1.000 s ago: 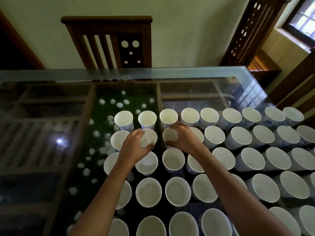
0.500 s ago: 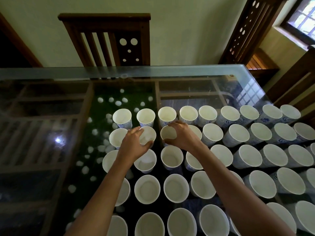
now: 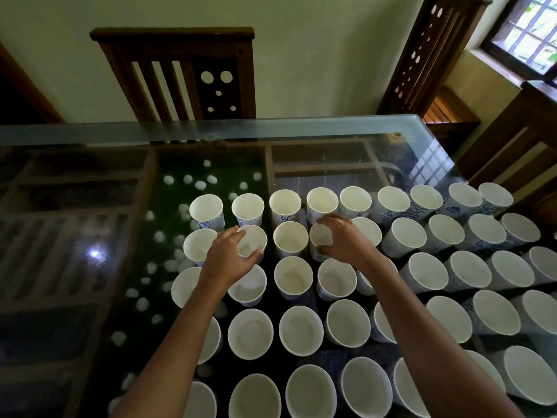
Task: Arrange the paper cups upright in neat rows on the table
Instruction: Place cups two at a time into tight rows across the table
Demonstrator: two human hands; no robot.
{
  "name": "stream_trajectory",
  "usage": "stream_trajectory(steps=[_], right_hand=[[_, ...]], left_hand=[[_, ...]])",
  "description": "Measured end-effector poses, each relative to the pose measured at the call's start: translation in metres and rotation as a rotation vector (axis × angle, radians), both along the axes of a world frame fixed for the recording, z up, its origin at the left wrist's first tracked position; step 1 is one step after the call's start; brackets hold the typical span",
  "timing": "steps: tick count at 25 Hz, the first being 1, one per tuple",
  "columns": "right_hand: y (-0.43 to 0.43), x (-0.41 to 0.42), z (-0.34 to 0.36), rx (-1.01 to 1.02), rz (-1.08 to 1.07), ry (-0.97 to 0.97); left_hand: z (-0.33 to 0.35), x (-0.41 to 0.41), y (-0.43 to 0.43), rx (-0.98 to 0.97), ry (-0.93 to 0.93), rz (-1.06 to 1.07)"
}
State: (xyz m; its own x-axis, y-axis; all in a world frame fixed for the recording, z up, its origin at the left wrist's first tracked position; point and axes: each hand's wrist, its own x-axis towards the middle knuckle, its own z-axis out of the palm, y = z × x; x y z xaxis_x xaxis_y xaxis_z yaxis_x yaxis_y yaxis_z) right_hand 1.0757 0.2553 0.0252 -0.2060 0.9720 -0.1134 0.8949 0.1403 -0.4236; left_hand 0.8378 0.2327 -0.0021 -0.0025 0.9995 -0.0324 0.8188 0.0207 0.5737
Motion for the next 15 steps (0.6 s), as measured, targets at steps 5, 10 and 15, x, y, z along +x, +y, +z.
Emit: stream_trajectory(steps=[5,10,15], right_hand=[[0.0008,-0.0002,-0.0010,-0.012,0.010,-0.028],[0.0008,0.0036,-0.0010,-0.029,0.040,-0.035],[-0.0046,0.0055,0.0005,0.018,0.011,0.020]], left_hand=[[0.0013,0.0005,-0.0007,-0.002,0.001,0.002],[0.0020,0.0004,-0.0015,-0.003,0.002,-0.001],[0.0039,0.0041,-0.0018,0.026,0.031,-0.021]])
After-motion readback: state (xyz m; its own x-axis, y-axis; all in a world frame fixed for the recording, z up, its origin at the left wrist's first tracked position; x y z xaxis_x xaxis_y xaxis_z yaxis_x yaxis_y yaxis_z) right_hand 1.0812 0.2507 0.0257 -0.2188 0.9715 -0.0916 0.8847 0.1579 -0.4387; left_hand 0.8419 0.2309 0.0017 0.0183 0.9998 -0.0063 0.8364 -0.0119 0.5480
